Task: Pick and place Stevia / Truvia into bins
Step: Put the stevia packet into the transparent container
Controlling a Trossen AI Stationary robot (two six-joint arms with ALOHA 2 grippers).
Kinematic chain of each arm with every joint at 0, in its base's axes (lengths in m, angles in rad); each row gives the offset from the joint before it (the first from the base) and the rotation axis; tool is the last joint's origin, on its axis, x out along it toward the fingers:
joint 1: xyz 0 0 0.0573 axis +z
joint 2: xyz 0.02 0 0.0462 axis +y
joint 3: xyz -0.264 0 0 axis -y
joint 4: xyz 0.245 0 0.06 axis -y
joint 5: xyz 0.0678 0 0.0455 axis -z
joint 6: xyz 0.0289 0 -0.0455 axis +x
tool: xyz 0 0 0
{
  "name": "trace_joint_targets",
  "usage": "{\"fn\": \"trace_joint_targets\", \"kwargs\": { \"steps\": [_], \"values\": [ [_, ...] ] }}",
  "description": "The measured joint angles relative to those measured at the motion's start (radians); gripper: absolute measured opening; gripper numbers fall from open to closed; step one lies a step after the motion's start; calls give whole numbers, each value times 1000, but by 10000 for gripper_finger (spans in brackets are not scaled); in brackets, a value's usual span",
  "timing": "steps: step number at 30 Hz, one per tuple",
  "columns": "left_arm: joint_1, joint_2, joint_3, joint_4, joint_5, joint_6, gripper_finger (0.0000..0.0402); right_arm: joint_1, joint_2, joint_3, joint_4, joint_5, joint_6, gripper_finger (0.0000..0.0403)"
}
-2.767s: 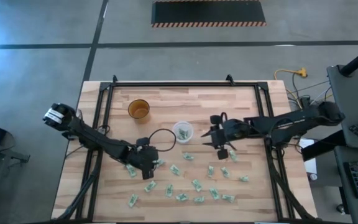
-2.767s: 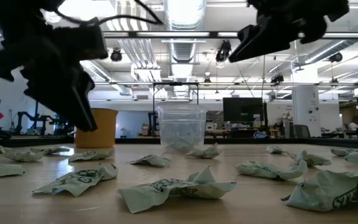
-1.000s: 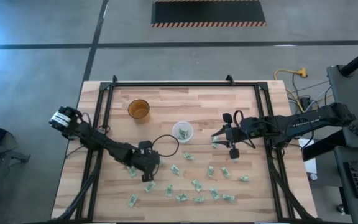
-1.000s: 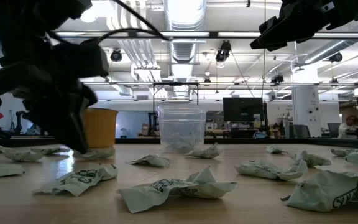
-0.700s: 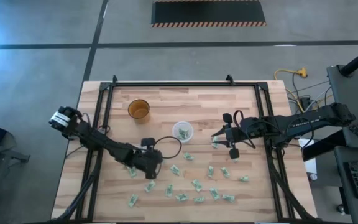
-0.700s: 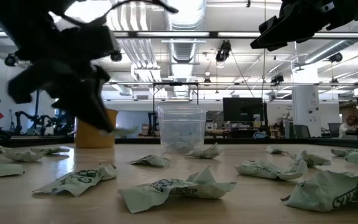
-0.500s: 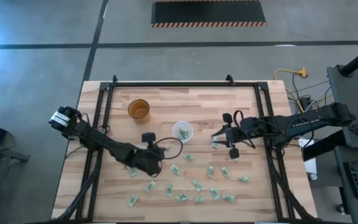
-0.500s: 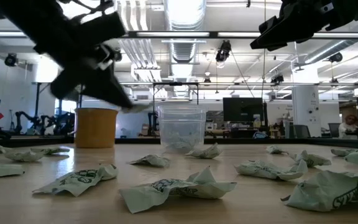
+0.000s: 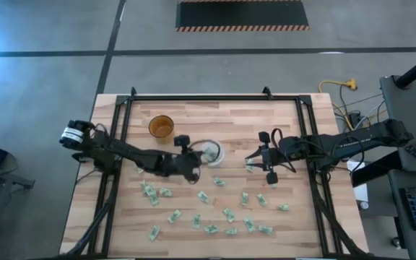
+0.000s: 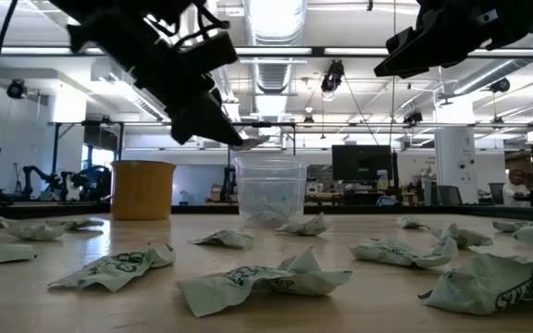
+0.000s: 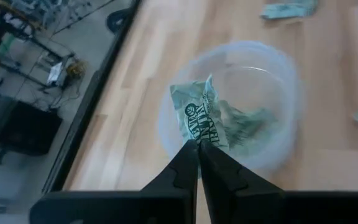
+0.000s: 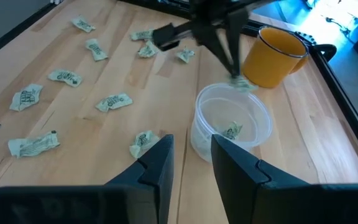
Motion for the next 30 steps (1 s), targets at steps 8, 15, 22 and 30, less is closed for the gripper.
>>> {"fn": "trace_joint_targets", "kwargs": {
  "steps": [8,15,22,30],
  "values": [
    [74,4,5,81,147,72,0,0,0,-8,0,0,0,96],
    [108,5,8,89,214,77,5,0,0,-20,0,-1,9,91],
    [111,5,10,84,214,76,87,0,0,-62,-2,-2,59,96],
    [72,-12,10,71,214,69,146,0,27,-144,-49,-4,171,88]
  ]
}}
